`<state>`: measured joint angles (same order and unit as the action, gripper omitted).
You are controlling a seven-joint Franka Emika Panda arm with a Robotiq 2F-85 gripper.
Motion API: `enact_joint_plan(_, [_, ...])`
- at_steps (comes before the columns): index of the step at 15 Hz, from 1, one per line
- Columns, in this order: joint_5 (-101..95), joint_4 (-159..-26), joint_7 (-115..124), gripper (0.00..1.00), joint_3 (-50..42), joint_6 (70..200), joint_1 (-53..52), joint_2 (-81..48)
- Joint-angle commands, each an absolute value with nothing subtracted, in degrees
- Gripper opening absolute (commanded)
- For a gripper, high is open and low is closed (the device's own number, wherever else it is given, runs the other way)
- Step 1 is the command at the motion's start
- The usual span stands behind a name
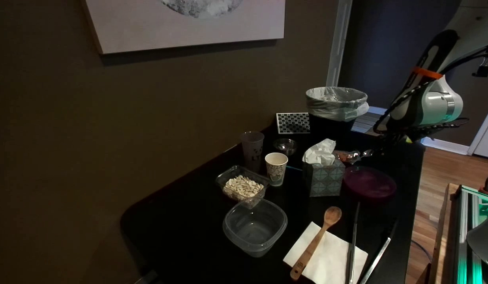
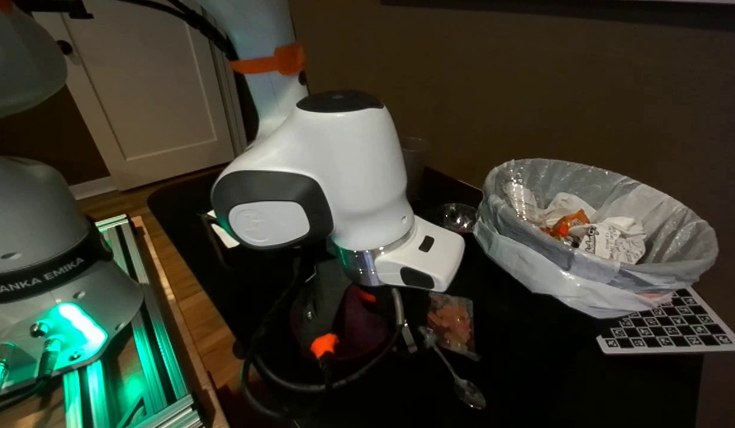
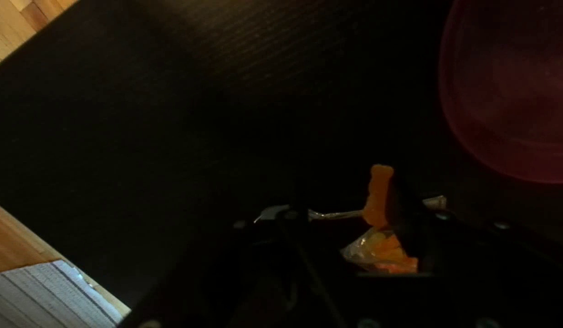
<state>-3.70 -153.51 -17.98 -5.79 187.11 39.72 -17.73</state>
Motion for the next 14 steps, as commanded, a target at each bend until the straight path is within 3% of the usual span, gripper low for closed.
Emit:
enact_joint_plan(1, [-3.5,-154.9,-17.8,0.81,-6.5,188.6,40.2,-16.6])
enact_joint_plan(2, [-3.5,-154.9,-17.6,0.87,-6.0,188.7,40.7,-16.6])
enact_joint_plan(3, [-3.5,-154.8,-17.6,0.87,-6.0,188.6,40.8,-16.6])
enact_joint_plan(4, [-3.5,-154.8,-17.6,0.68,-5.9,188.5,41.0,-16.8])
enact_joint_plan(5, [-3.5,-154.7,-17.6,0.59,-5.9,188.6,41.3,-16.9])
enact_joint_plan(6, [-3.6,-154.8,-17.6,0.91,-5.7,188.4,41.6,-16.9])
enact_joint_plan(8, [-3.5,-154.8,-17.8,0.95,-6.4,188.4,41.4,-16.9])
enact_joint_plan(9, [-3.6,-154.8,-17.8,0.90,-6.5,188.4,41.5,-16.9])
enact_joint_plan(10, [-3.5,-154.8,-17.8,0.64,-6.4,188.5,41.7,-17.0])
enact_joint_plan(12, [-3.5,-154.8,-17.8,0.64,-6.6,188.6,41.6,-17.1])
enact_joint_plan(14, [-3.4,-154.8,-17.9,0.47,-7.4,188.7,41.0,-17.1])
